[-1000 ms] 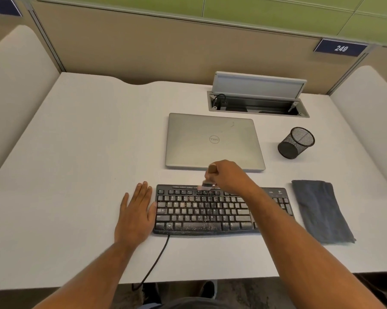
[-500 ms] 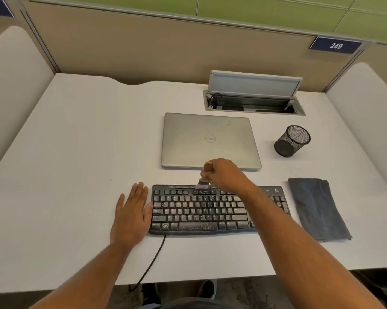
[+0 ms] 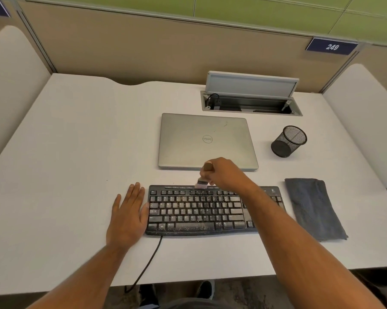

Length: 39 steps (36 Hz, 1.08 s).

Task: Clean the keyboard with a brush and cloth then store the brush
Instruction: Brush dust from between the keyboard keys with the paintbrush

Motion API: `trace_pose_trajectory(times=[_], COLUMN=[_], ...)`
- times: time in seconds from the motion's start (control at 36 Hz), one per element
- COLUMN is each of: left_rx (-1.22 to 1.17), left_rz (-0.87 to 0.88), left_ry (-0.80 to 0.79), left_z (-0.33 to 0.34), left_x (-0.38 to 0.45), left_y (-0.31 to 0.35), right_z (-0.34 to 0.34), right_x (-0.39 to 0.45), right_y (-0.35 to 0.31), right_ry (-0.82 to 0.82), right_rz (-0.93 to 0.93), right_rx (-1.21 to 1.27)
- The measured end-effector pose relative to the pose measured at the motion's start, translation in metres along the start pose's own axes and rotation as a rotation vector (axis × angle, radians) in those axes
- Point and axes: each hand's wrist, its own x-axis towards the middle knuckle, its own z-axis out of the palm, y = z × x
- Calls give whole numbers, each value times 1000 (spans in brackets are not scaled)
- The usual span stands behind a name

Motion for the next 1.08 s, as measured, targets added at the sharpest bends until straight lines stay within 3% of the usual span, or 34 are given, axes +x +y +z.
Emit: trace_pose_trajectory(times=[0.31, 0.53, 0.78, 1.08], left_rx=[13, 19, 21, 0], left_rz=[-4, -2, -3, -12], left_ry=[-2, -2, 8, -3], left_z=[0, 0, 1, -2], left_x=[1, 0, 0, -1], left_y=[0, 0, 0, 2], right_z=[-26, -8, -24, 29], right_x=[-9, -4, -11, -9], right_y=[27, 20, 30, -37], right_ry=[46, 59, 87, -49], right_rz=[104, 68, 129, -81], right_rx=[-381, -68, -326, 103])
